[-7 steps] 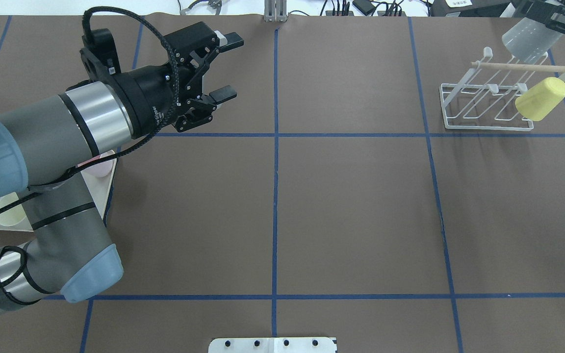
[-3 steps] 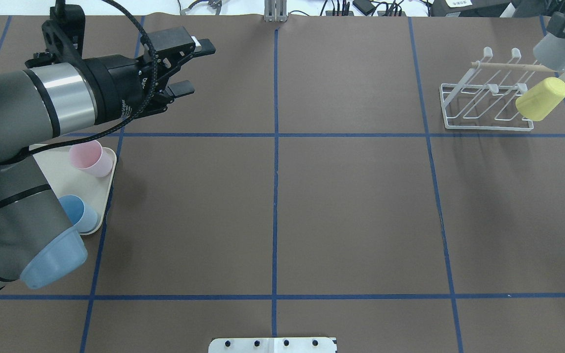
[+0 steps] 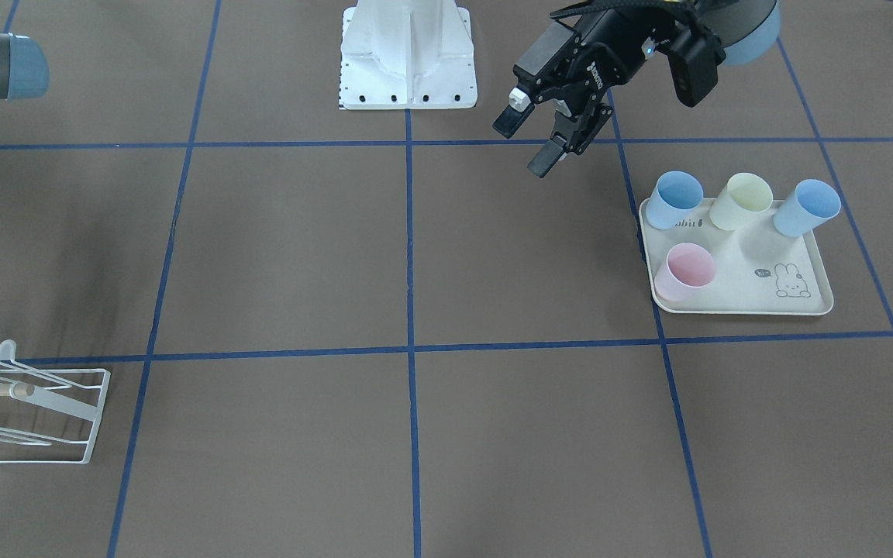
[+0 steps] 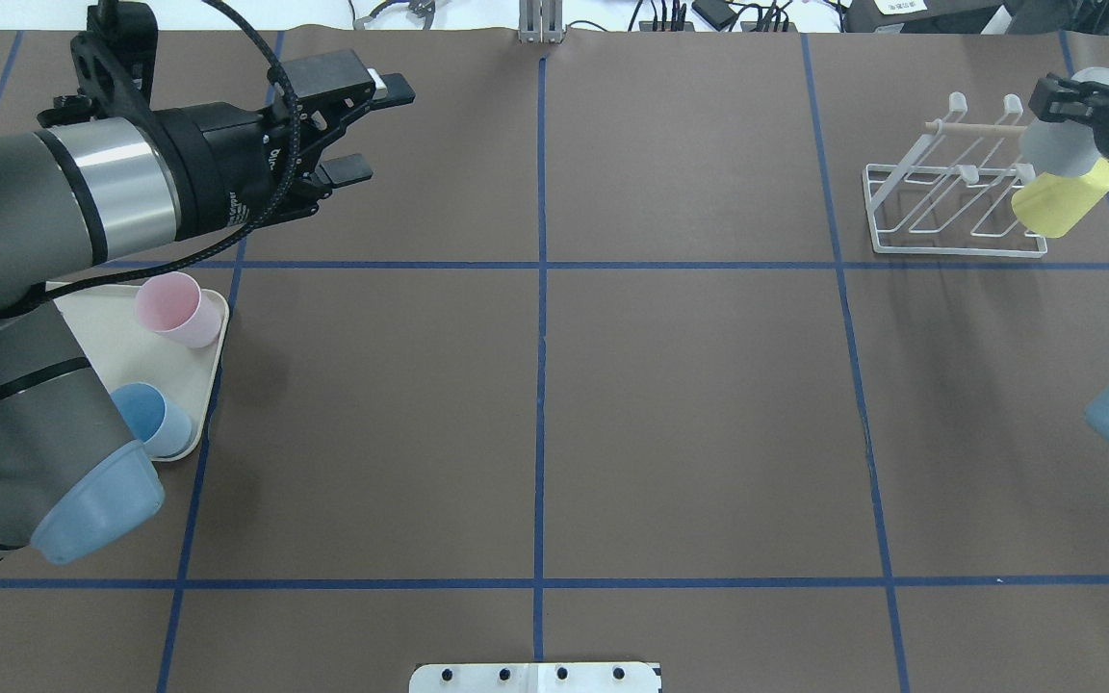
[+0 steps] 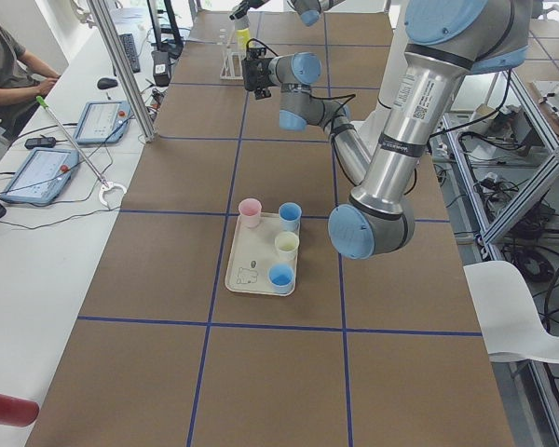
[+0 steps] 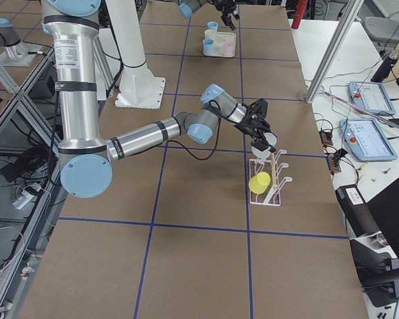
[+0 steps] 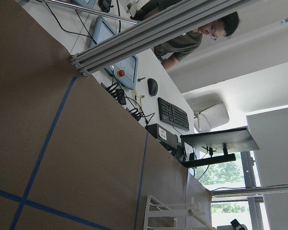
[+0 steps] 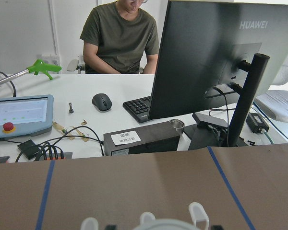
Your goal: Transfer IKEA cup to right arm and place on rack
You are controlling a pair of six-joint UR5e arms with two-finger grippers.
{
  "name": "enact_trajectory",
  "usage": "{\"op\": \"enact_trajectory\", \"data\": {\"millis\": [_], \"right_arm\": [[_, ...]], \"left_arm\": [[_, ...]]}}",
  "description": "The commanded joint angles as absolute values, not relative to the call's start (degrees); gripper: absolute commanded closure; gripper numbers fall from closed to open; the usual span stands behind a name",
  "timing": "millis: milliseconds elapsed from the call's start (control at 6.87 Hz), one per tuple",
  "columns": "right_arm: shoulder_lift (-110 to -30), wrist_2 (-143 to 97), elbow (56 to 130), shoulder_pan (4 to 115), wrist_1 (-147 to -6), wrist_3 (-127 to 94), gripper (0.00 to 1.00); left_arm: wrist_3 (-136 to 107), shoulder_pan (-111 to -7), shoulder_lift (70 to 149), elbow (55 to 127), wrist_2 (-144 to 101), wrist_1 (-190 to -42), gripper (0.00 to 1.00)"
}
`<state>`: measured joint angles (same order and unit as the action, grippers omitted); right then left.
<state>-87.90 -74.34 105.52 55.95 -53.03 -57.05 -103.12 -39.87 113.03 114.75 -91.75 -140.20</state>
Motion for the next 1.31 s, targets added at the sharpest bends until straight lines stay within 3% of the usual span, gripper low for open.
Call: {"op": "enact_trajectory", "data": {"millis": [0,1165], "right_arm": [[-87.5,-73.7,103.6,54.8,-53.1,-57.0,1.00],[-86.7,-69.1,101.5,52.5,-52.4,-57.2,1.00]], "left_arm": [[-103.1,-39.9,112.9,114.8,-91.8,-140.2,0.00],[-103.2,-39.9,112.1,114.7,-91.8,-140.3,0.00]]}}
